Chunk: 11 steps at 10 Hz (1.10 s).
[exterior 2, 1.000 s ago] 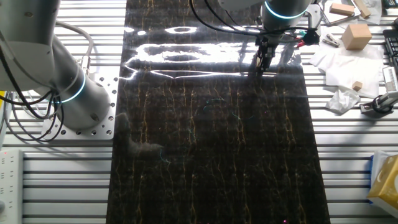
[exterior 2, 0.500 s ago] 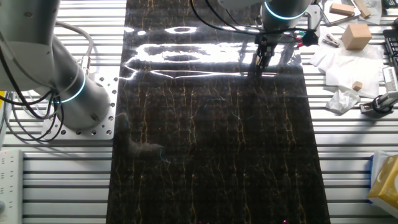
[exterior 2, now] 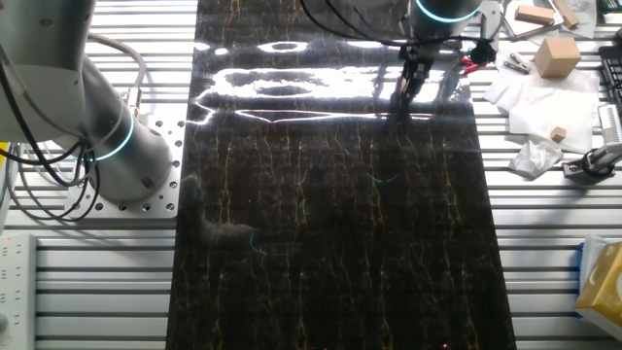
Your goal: Use the gripper to push the small block from left to right
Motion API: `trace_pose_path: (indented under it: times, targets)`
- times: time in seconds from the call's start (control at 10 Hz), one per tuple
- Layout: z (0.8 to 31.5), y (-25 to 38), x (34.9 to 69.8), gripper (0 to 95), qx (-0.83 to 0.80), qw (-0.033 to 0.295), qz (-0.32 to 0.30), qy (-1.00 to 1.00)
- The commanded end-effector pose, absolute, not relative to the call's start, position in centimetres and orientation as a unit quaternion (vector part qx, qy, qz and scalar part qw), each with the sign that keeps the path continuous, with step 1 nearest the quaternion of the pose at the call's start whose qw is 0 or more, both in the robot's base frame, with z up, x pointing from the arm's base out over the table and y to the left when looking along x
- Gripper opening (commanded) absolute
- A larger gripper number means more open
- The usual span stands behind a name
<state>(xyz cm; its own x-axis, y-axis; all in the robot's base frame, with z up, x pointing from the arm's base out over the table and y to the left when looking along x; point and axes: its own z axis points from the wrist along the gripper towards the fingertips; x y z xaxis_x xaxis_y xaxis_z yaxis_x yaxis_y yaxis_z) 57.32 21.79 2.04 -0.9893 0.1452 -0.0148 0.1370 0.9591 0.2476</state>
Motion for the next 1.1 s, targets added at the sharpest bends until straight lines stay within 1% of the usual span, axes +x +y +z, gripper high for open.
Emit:
trace_pose_path:
  times: [0.1,1.1]
  targets:
    - [2.1,22.3,57.4,76.0,0.076,0.015,0.123,0.989]
    - [2.2,25.5,57.3,76.0,0.098,0.024,0.129,0.987]
